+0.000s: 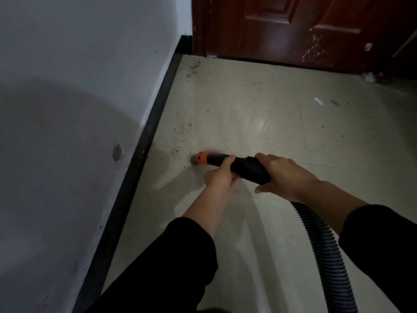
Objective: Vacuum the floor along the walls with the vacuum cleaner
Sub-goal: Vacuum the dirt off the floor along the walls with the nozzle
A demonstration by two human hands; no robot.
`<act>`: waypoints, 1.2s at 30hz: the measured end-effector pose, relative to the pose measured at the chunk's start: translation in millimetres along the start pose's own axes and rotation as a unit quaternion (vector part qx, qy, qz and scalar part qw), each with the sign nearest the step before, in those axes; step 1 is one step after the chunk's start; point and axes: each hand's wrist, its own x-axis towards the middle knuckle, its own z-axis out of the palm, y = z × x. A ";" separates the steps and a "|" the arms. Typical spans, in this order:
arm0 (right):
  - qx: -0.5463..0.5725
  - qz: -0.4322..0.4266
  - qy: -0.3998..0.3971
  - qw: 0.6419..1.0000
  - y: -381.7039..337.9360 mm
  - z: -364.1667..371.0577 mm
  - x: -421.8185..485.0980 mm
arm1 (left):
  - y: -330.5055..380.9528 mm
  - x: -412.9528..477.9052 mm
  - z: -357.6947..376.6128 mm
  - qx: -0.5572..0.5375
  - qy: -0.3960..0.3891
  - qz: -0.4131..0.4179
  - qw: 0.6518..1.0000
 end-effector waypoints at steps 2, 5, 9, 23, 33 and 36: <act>-0.008 0.004 -0.005 1.000 -6.0 -3.2 -1.7 | 1.5 -0.4 -4.5 -0.007 -0.008 -0.013 1.000; -0.024 -0.002 -0.009 1.000 -12.7 -6.4 -3.5 | 1.7 -2.1 -9.2 -0.031 -0.012 -0.027 0.999; -0.041 -0.020 -0.017 0.999 -8.2 -9.8 -5.2 | -5.7 -3.6 -11.9 -0.045 -0.016 -0.041 0.998; -0.037 -0.078 -0.016 0.996 -18.0 -2.5 9.5 | 10.9 -16.1 -29.6 -0.044 0.007 -0.017 0.999; -0.041 -0.103 -0.027 0.993 -28.3 1.6 -0.1 | 8.4 -30.1 -50.5 -0.037 0.001 -0.034 0.999; -0.040 -0.110 -0.034 0.992 -32.6 2.5 1.3 | 8.8 -32.3 -55.6 -0.047 0.006 -0.034 0.998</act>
